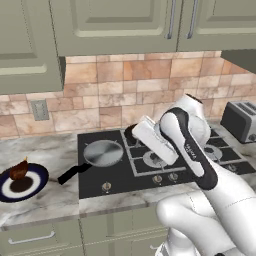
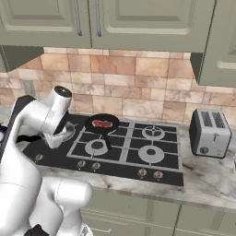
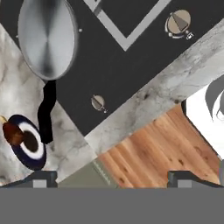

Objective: Place one of the steaks on the plate and the other in the bowl. Then place the bowl in the fridge.

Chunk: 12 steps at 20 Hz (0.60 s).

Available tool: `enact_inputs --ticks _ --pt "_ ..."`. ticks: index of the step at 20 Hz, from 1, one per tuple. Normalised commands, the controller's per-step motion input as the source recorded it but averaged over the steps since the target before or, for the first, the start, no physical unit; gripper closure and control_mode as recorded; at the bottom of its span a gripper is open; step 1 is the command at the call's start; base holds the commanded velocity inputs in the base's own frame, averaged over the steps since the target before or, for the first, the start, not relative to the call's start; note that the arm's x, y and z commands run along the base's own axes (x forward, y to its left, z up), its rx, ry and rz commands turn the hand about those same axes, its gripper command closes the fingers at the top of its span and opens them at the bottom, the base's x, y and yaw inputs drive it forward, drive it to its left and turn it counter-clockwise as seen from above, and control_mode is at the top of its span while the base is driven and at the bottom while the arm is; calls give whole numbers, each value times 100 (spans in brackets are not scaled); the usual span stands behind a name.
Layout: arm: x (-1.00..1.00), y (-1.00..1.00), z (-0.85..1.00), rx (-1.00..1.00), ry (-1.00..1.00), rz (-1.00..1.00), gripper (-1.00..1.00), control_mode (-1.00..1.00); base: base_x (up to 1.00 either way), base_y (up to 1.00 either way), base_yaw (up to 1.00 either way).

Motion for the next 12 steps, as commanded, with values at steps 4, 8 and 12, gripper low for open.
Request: enact_inputs --ticks 4,8,12 --pt "27 -40 0 -50 0 19 -100 -100 0 0 0" --pt "42 -44 0 -20 -7 29 -100 -100 0 0 0" --pt "55 -51 -6 -1 -19 31 -100 -100 0 0 0"
